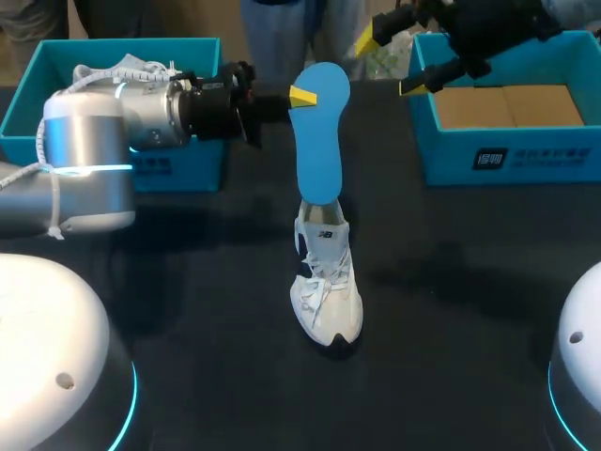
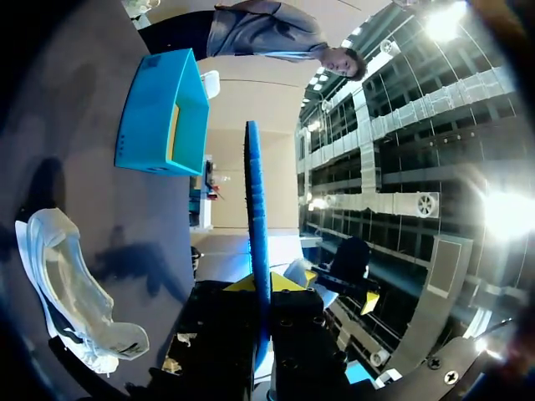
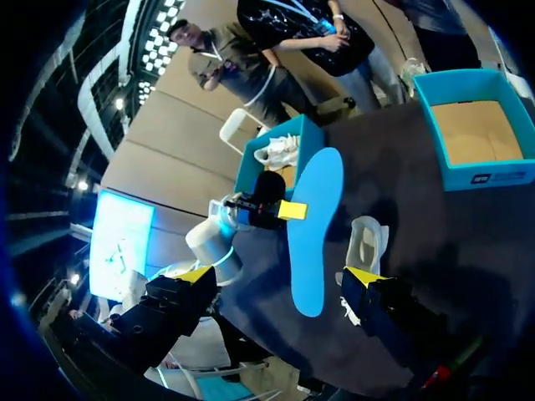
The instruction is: Take the shoe out of the shoebox, open the shoe tongue, remove and reinsert the insole, then place the shoe into the shoebox
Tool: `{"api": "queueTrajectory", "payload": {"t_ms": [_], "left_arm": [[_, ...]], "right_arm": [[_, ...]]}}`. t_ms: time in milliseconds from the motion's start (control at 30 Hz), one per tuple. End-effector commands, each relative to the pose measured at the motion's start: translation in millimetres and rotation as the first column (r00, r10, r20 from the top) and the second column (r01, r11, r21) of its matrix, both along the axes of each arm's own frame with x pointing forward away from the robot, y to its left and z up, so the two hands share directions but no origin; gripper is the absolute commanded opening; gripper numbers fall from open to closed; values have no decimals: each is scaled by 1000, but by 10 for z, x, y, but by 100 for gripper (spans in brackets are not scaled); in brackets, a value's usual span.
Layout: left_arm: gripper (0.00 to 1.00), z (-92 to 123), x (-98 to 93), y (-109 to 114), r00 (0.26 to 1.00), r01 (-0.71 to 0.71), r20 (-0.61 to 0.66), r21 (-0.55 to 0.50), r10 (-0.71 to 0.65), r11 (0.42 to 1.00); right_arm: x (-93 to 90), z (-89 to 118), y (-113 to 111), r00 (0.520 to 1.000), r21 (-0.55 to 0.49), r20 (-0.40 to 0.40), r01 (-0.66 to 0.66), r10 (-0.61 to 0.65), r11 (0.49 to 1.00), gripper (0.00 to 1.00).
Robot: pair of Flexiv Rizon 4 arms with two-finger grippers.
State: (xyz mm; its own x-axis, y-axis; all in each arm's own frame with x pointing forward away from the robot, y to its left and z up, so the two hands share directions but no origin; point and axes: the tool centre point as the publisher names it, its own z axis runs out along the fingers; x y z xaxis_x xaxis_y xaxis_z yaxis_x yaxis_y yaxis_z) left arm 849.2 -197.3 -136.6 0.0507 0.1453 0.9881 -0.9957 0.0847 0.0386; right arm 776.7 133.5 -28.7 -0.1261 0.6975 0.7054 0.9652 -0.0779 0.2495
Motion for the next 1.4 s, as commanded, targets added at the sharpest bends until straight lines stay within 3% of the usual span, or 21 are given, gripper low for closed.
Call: {"api": "queueTrajectory", "payload": {"t_ms": [33,500,867,1400], "left_arm": [[0,2,-4,-1,1000,-1,0,3,1,1000],[0,2,-4,-1,1000,-1,0,3,1,1000],[0,2,-4,-1,1000,-1,0,3,1,1000],[0,2,-4,-1,1000,-1,0,3,1,1000]], "right_arm": [[76,55,46,994,-346,-56,65,-89,936,100],[76,55,46,994,-346,-56,65,-89,936,100],[206,36,259,998,-560,55,57,-32,826,100],[328,5,467,999,-669,45,45,-19,742,100]]}}
